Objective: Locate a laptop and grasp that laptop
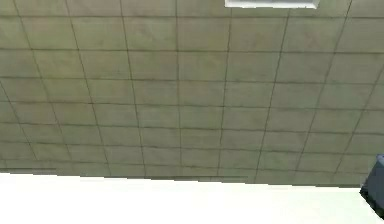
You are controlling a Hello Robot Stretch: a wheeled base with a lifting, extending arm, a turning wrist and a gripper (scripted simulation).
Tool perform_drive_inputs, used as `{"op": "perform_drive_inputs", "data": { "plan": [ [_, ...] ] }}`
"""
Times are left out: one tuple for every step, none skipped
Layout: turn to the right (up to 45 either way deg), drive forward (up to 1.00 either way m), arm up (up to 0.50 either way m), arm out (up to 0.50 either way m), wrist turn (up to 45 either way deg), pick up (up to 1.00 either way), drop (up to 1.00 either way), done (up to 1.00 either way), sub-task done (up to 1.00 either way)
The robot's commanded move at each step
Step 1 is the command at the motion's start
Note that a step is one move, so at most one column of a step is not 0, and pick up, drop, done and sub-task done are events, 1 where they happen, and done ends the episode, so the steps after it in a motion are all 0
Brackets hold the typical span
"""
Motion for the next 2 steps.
{"op": "perform_drive_inputs", "data": {
  "plan": [
    [-45.0, 0.00, 0.00, 0.00, 0.0, 0.00, 0.00, 0.00, 0.00],
    [-42.0, 0.00, 0.00, 0.00, 0.0, 0.00, 0.00, 0.00, 0.00]
  ]
}}
